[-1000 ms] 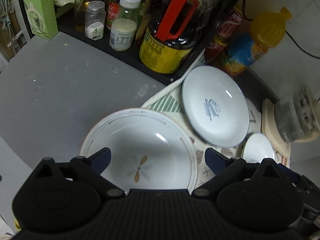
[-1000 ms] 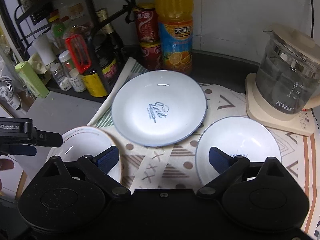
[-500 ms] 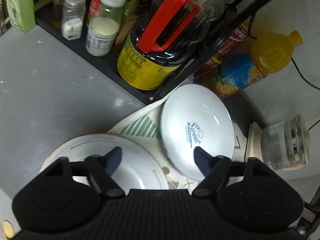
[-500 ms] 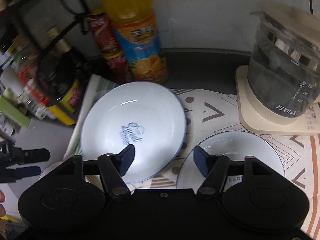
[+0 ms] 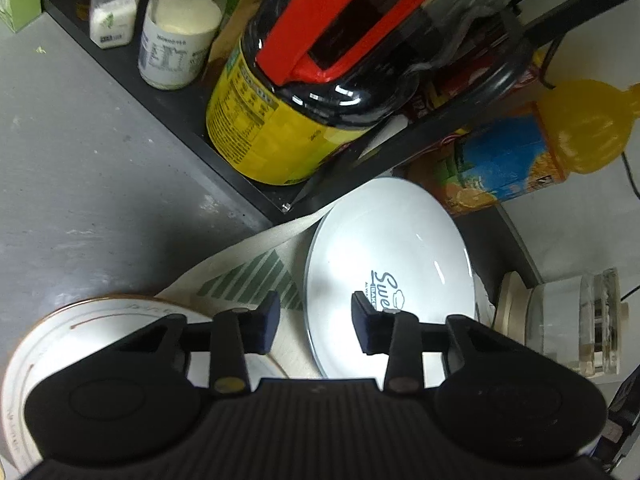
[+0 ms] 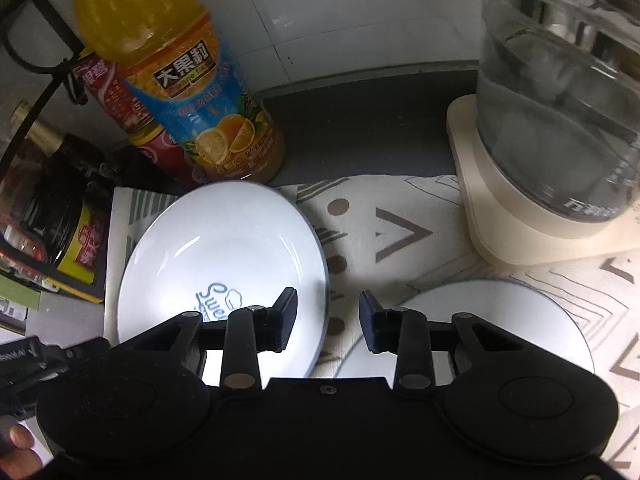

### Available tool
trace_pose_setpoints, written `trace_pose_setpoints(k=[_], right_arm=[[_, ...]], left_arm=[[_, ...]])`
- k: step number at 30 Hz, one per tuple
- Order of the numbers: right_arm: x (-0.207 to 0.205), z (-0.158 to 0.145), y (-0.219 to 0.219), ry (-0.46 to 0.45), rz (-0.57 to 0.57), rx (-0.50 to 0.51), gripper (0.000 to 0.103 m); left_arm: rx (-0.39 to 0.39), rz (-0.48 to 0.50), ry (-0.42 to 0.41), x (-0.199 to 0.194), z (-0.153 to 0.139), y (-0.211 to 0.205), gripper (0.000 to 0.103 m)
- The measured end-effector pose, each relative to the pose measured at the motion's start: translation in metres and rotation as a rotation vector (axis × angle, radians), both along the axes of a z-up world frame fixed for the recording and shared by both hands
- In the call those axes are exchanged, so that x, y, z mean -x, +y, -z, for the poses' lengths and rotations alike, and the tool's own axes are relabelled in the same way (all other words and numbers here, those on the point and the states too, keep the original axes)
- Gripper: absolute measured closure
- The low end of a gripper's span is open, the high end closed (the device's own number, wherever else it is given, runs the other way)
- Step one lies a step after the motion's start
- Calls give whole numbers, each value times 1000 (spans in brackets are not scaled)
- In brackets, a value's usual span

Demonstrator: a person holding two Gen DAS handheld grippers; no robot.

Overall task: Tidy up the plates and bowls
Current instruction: 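Close both grippers on the rim of the white 'Sweet' plate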

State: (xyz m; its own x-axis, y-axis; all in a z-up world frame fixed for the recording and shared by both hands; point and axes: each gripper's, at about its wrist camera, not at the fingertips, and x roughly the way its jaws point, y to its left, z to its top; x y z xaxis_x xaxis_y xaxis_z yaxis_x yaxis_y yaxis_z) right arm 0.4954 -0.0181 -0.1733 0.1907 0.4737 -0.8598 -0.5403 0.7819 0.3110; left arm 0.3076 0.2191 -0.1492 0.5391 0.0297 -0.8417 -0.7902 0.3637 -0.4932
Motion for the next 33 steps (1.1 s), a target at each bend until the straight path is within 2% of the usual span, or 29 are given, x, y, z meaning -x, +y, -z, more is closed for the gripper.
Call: trace_pose_setpoints(k=[7, 10, 13, 20, 21, 25, 33], right_arm=[[-2, 19, 13, 39, 6, 23, 71], [-3, 27, 16, 58, 14, 32, 72], [-4, 34, 17, 88, 34, 34, 77], [-2, 42, 18, 127, 56, -2, 82], [-1, 42, 18, 124, 54, -4, 83], [-1, 39, 15, 130, 53, -24, 87], [11, 14, -7, 115, 52, -101, 96]], left_arm=[[20, -8, 18, -9, 17, 1, 83], [27, -9, 25, -10, 22, 1, 85], [33, -15, 34, -12, 26, 1, 89], [62, -18, 27, -17, 38, 1, 94], [73, -18, 20, -18, 40, 1, 98], [80, -13, 20, -16, 38, 1, 98], [63, 4, -18, 1, 22, 4, 99]])
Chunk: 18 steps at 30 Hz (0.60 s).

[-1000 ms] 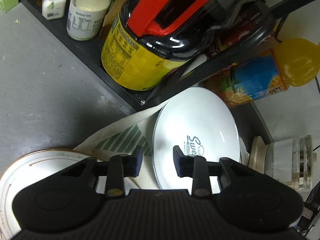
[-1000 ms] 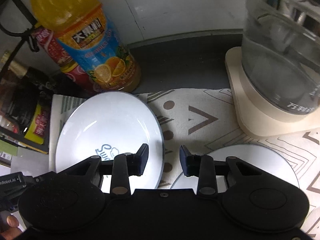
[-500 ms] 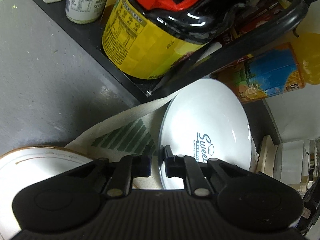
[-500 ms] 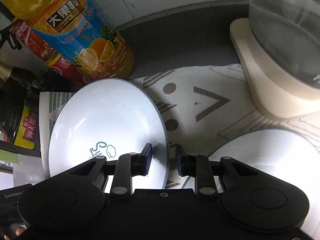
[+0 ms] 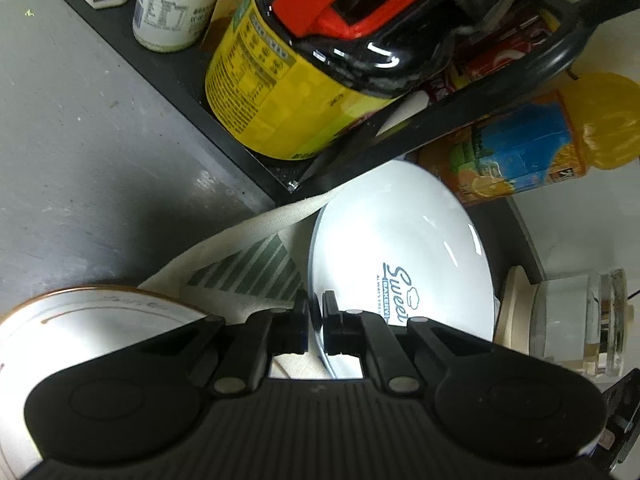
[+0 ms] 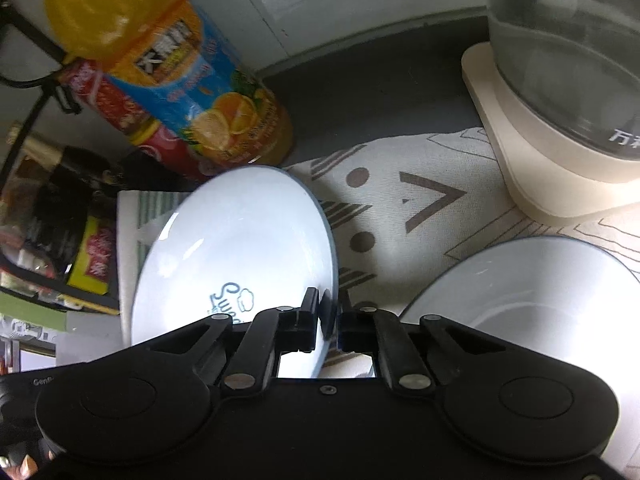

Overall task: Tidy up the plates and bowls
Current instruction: 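Carry the 'Sweet' plate with both grippers onto the large flower-pattern plate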

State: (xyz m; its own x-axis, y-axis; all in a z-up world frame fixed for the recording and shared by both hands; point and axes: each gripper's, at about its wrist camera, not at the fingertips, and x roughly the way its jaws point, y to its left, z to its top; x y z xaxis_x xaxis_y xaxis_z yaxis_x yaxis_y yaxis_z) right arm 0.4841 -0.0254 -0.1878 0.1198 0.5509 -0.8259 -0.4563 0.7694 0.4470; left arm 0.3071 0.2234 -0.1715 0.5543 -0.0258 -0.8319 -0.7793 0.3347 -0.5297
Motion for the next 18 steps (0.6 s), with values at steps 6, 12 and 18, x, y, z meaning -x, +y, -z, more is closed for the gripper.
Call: trace_pose_setpoints(k=[6, 12, 18], right_arm=[[14, -18, -9, -28, 3, -26, 95], [33, -26, -15, -49, 25, -30, 95], [48, -36, -22, -72, 32, -45, 95]], left_arm=[[26, 12, -30, 14, -9, 2, 99], [29, 34, -35, 28, -14, -4, 98], [14, 58, -55, 45, -25, -11, 98]])
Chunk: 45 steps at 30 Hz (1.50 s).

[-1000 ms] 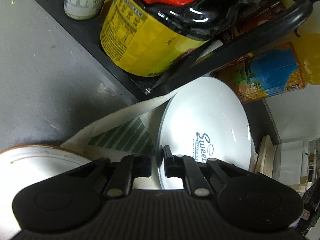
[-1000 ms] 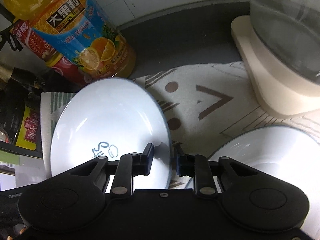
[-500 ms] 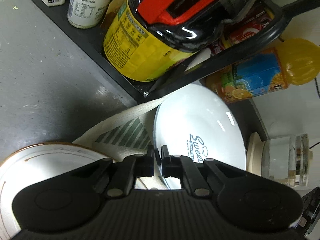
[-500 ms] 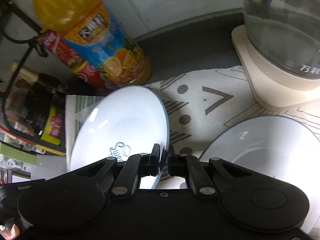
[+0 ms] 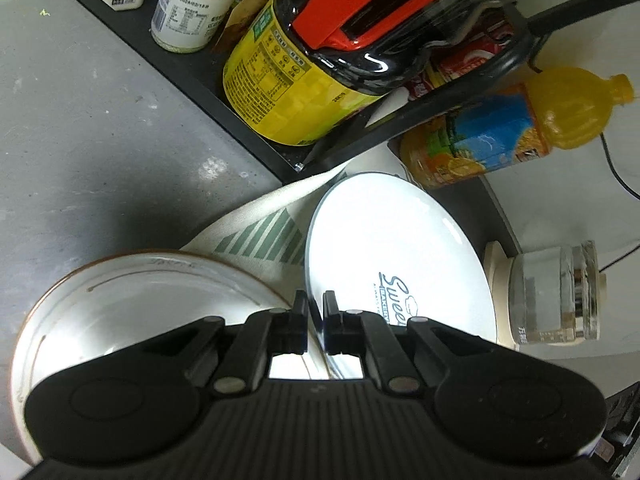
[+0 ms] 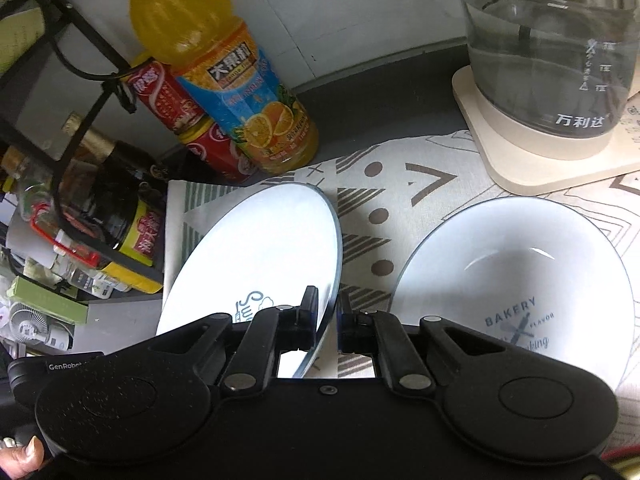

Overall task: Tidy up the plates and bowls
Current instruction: 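Carry the 'Sweet' plate with both grippers onto the large flower-pattern plate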

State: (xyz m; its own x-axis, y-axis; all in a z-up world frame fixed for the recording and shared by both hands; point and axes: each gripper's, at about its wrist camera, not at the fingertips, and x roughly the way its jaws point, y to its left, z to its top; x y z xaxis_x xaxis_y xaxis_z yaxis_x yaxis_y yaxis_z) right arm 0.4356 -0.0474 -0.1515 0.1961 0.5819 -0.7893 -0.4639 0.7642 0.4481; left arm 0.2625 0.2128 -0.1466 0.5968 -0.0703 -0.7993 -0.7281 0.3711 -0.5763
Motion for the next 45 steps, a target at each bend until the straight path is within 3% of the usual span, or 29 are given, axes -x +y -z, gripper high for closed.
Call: trace_pose_setpoints(k=[27, 45], right_arm=[[92, -43, -25, -94, -44, -53, 93], [124, -38, -25, -97, -107, -31, 92]], left_arm=[[-33, 63, -39, 88, -37, -21, 98], [-1, 34, -6, 127, -24, -20, 98]])
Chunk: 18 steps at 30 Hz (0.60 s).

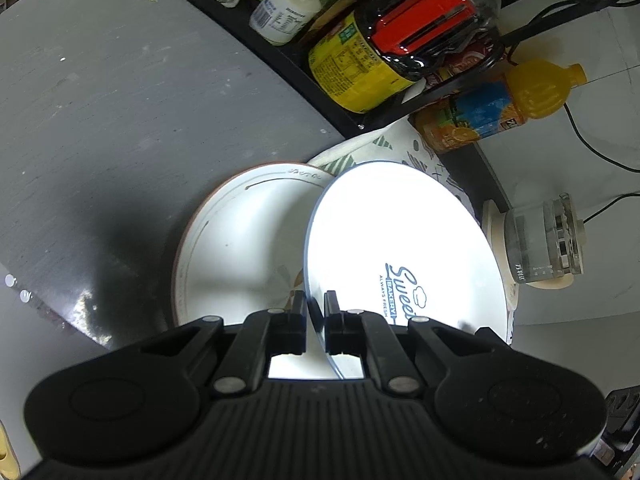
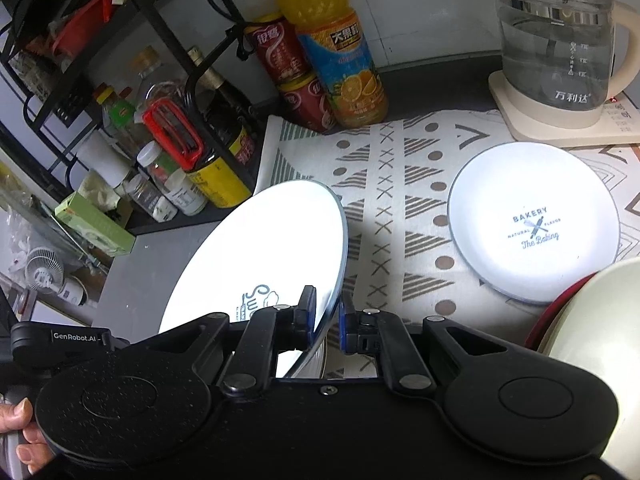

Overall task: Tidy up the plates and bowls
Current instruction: 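Carry the 'Sweet' plate with both grippers onto the large flower-pattern plate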

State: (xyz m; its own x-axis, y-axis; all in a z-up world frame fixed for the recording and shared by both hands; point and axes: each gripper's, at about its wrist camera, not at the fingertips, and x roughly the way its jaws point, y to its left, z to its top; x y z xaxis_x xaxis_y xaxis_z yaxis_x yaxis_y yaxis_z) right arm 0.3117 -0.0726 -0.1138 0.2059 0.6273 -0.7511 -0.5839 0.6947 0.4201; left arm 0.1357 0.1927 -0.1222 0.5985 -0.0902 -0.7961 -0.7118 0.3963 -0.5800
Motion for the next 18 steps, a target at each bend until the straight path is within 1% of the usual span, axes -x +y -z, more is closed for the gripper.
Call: trace_pose_setpoints(k=[8, 18], right_arm=[[9, 11, 3, 7, -19, 24, 92], [13, 19, 9, 15, -41, 36, 92]], left_arm=[[27, -20, 38, 10, 13, -2, 97], [28, -24, 72, 16, 19, -1, 96]])
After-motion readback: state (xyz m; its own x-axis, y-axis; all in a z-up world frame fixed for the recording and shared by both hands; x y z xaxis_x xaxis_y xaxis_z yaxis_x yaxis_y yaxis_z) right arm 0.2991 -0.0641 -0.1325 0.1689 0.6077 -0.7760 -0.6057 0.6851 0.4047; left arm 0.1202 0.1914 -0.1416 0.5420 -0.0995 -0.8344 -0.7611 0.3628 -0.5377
